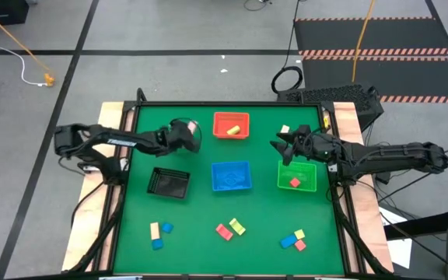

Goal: Sort & place blocks by color
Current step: Put the top left brown block into the blue bin

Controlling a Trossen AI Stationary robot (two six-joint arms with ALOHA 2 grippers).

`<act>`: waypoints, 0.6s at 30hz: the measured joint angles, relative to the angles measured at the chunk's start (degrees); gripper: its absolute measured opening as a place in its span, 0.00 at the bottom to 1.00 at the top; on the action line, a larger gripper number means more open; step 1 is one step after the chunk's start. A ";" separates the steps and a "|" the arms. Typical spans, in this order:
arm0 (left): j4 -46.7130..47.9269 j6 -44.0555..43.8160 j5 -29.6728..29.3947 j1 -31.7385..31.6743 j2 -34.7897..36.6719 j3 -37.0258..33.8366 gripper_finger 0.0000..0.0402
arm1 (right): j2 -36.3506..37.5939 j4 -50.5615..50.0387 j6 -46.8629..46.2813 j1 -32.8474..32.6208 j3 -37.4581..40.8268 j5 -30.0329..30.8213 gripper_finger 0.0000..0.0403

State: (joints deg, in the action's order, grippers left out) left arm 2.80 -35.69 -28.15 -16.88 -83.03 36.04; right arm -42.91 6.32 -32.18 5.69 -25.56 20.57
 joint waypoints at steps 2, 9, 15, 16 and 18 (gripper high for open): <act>-7.29 5.79 1.51 2.01 1.51 -0.03 0.33 | -2.09 1.32 -2.30 0.00 0.00 -0.88 0.62; -27.94 21.92 7.97 8.72 1.14 0.10 0.33 | -12.79 18.24 -6.00 0.00 0.00 -8.28 0.62; -30.34 28.19 8.98 14.35 1.03 0.08 0.33 | -22.03 31.54 -7.70 0.34 0.00 -8.87 0.62; -30.12 28.54 9.01 15.12 1.01 0.08 0.33 | -23.37 32.90 -8.55 0.53 -0.02 -8.89 0.62; -30.00 29.95 8.94 16.44 1.01 0.07 0.33 | -25.57 34.68 -10.31 0.85 -0.07 -8.87 0.62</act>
State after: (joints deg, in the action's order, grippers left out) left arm -27.20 -5.74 -19.21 -0.44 -82.02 36.12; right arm -68.48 41.00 -42.48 6.55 -25.63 11.70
